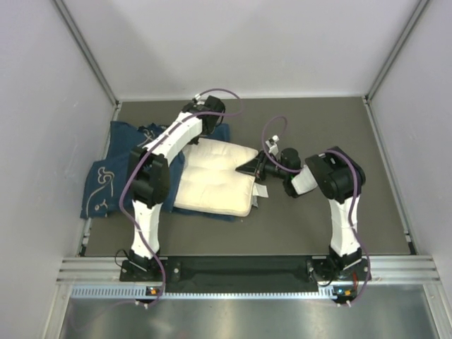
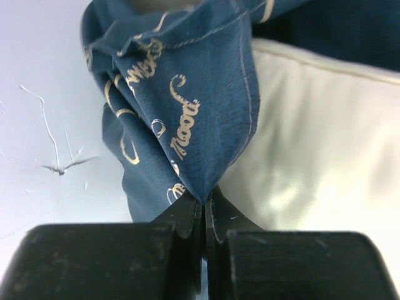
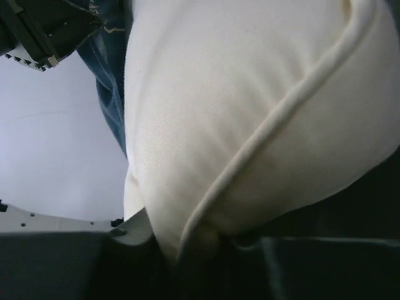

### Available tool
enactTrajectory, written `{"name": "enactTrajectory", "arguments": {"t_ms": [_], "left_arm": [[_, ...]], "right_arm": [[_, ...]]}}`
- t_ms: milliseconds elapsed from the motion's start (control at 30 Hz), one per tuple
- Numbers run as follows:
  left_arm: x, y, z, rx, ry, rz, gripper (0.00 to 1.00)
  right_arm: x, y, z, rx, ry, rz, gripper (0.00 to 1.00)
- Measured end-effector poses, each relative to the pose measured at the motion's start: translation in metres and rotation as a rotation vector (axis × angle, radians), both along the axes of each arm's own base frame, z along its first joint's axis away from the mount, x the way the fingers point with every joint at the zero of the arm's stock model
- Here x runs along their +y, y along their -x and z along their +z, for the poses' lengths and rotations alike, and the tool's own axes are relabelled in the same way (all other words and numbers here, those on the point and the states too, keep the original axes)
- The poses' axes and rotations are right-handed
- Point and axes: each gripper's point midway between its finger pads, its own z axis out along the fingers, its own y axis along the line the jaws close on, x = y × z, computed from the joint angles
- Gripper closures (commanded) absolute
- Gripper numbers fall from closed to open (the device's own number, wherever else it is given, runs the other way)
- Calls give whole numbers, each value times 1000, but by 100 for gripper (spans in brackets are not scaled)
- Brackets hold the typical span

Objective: Put the pillow into the pillowcase

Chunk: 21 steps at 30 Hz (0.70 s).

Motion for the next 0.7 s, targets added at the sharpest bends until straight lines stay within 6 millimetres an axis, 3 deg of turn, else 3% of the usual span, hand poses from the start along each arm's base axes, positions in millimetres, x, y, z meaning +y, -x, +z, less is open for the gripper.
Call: {"name": "enactTrajectory", "arguments": {"t_ms": [33,233,333,500,600,633,700], "left_arm": [[-6,-2,5,-13,6,-12,100],[-23,-6,22,-29,41,-55,100],[-38,-3,31,-23,64,-94,100],[-81,8,72,-61,95,-201,100],[-106,14,92,-88,201,-265,100],[-112,19,97,-87,242,-285,100],[-120,27,106,-84,322,-319,100]], "right_arm": [[4,0,3,4,-20,12,100],[14,6,18,-55,-26,48,100],[15,9,39,-113,-40,59,100],[3,27,98,-277,-48,73,100],[-9,41,140,-411,11,68,100],[-18,51,165,-499,43,62,100],[-28,62,185,-574,75,55,100]]}}
